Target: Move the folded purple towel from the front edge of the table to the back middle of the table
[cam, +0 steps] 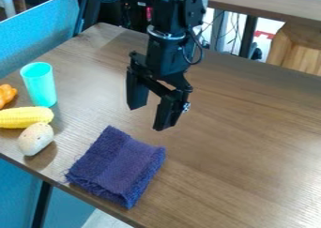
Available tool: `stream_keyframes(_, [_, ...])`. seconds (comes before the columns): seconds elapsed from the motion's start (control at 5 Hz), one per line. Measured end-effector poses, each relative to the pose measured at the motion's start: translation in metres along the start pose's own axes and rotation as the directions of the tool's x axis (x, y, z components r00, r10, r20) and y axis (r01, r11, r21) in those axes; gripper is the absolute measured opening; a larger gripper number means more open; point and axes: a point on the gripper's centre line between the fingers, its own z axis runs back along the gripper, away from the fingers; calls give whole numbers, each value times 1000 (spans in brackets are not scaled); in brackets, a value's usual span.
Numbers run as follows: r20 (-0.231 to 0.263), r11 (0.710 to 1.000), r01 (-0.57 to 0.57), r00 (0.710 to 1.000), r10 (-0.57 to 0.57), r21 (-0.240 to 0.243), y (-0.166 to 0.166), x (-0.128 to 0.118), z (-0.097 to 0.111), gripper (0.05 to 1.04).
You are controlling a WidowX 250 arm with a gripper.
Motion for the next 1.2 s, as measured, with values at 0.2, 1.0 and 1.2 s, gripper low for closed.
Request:
stream_keyframes(0.2, [-30,1000,1,1000,-1,-5,0,-1,-11,1004])
stream_keyframes(1.0, [-345,985,-168,927,149,-28,25,-48,-88,1004])
stream_keyframes(1.2, [-371,985,-169,918,142,-41,25,-41,-94,1004])
